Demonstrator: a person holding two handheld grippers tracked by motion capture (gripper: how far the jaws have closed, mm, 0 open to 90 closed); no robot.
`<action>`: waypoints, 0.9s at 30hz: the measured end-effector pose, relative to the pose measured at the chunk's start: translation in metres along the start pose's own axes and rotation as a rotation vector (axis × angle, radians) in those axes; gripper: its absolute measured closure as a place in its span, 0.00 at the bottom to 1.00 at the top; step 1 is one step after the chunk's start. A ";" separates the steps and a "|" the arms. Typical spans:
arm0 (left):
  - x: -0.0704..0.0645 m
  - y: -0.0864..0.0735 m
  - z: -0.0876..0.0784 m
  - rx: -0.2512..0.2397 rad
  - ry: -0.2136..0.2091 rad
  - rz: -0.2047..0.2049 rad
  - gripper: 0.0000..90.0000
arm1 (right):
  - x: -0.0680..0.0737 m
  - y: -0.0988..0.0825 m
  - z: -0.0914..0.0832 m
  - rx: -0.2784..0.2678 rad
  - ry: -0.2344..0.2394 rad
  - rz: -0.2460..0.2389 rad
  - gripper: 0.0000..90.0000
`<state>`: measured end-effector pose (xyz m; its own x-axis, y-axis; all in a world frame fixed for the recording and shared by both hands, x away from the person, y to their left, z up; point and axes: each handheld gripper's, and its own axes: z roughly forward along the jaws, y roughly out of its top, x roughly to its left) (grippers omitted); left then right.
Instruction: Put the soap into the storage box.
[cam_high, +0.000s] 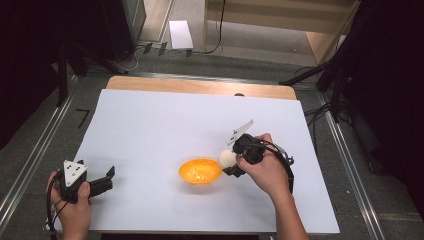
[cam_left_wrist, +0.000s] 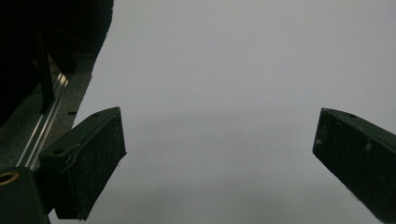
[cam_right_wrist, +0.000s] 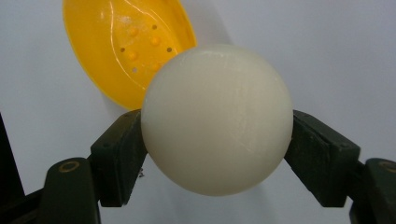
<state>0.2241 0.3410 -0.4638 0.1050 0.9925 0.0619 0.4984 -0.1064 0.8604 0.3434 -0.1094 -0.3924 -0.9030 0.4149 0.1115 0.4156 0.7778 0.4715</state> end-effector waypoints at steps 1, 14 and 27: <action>0.000 0.000 0.000 0.000 0.001 0.002 0.03 | 0.000 0.000 0.000 0.000 0.000 0.000 0.28; -0.001 0.000 0.000 0.001 0.005 0.008 0.04 | 0.010 0.009 0.002 -0.012 0.005 -0.024 0.28; -0.002 0.000 0.001 0.003 0.011 0.015 0.04 | 0.022 0.023 0.010 -0.008 0.012 -0.068 0.28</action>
<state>0.2244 0.3391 -0.4642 0.1027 0.9914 0.0807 0.4997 -0.1216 0.8576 0.3344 -0.0772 -0.3880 -0.9303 0.3557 0.0891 0.3524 0.8002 0.4852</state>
